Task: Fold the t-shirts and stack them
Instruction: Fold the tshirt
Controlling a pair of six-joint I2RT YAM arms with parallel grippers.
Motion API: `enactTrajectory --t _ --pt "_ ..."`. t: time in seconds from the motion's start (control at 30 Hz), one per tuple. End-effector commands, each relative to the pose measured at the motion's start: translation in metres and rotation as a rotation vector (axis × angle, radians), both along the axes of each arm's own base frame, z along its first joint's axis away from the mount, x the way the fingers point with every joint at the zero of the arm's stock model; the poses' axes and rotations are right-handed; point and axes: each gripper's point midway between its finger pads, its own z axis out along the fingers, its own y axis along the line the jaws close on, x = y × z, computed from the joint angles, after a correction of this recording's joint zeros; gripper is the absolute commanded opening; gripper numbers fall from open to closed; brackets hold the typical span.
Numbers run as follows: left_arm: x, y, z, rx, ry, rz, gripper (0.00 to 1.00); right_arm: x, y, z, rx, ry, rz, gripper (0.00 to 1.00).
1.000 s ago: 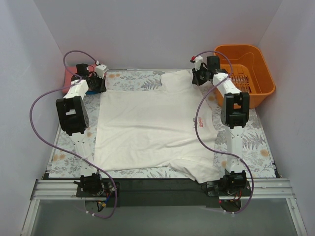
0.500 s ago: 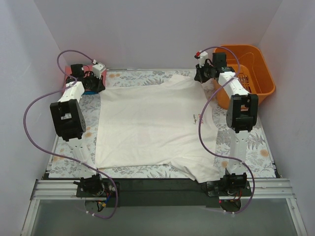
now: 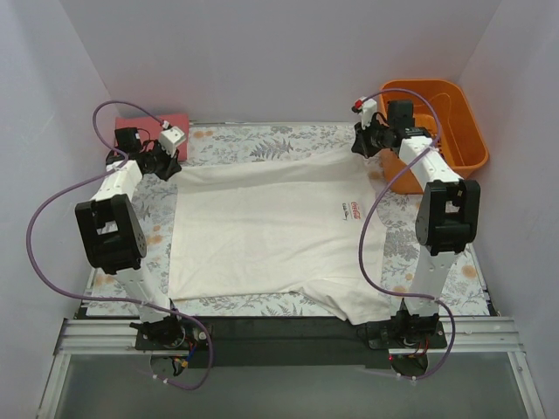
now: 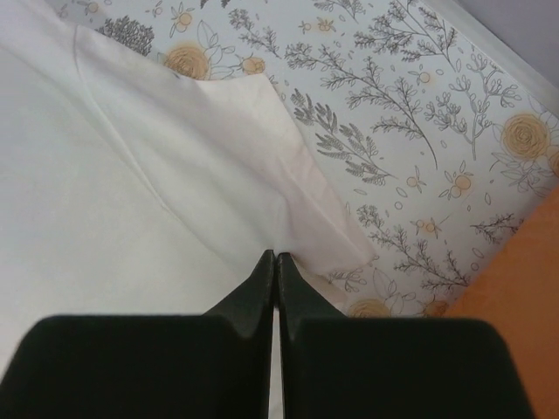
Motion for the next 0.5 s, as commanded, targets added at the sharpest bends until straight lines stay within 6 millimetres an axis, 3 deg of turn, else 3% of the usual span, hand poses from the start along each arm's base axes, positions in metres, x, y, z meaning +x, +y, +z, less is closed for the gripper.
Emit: enactTrajectory --t 0.0,0.2,0.47 --pt "-0.015 0.003 0.021 0.051 -0.082 -0.052 0.0 -0.016 -0.006 0.021 -0.017 -0.059 0.031 0.01" --pt "-0.034 0.01 0.017 0.078 -0.079 -0.056 0.0 -0.044 -0.009 0.004 -0.03 -0.014 0.043 0.01" --pt "-0.049 0.012 -0.011 0.103 -0.016 -0.065 0.0 -0.07 -0.01 -0.025 -0.037 0.057 0.063 0.01"
